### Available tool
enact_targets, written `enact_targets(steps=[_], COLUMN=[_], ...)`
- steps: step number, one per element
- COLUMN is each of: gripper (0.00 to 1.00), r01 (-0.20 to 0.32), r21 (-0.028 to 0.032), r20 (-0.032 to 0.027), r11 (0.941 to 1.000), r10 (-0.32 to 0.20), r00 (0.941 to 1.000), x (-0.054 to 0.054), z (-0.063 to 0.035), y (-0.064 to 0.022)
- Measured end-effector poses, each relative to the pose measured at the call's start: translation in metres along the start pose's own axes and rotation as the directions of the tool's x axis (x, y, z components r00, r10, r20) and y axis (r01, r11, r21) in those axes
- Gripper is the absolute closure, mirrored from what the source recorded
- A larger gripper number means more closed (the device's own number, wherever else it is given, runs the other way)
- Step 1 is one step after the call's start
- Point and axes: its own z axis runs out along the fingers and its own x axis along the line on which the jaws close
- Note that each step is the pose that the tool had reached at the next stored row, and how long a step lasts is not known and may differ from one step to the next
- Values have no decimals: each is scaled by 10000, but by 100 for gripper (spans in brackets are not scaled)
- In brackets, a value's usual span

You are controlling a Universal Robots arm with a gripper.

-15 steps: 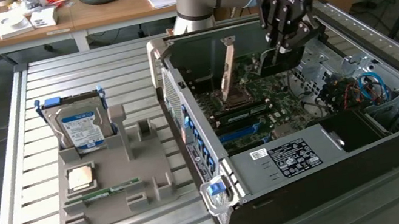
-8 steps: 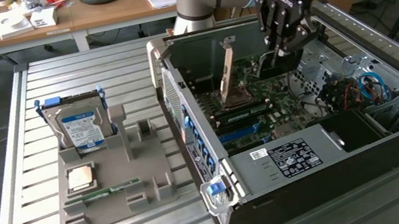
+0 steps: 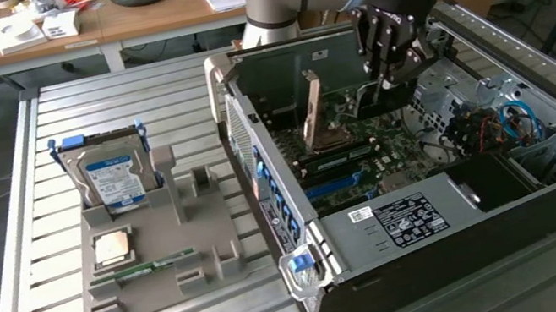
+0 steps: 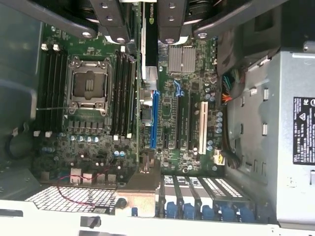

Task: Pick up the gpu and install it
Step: 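Insert the gpu into the slot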

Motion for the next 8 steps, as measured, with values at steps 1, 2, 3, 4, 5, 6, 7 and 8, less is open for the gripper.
enact_targets(steps=[1, 2, 3, 4, 5, 6, 7, 8], gripper=[74, 74, 74, 74, 74, 74, 74, 74], r01=[-2, -4, -6, -8, -10, -13, -15, -20], r21=[2, 3, 4, 6, 7, 9, 10, 11], r20=[-3, -8, -11, -14, -15, -15, -17, -17], r11=[10000, 10000, 10000, 10000, 10000, 10000, 10000, 10000], r10=[2, 4, 6, 8, 10, 13, 15, 20], r00=[10000, 10000, 10000, 10000, 10000, 10000, 10000, 10000], x=[0, 0, 0, 0, 0, 0, 0, 0], z=[18, 36, 53, 68, 80, 93, 105, 118], y=[7, 13, 19, 25, 30, 36, 41, 45])
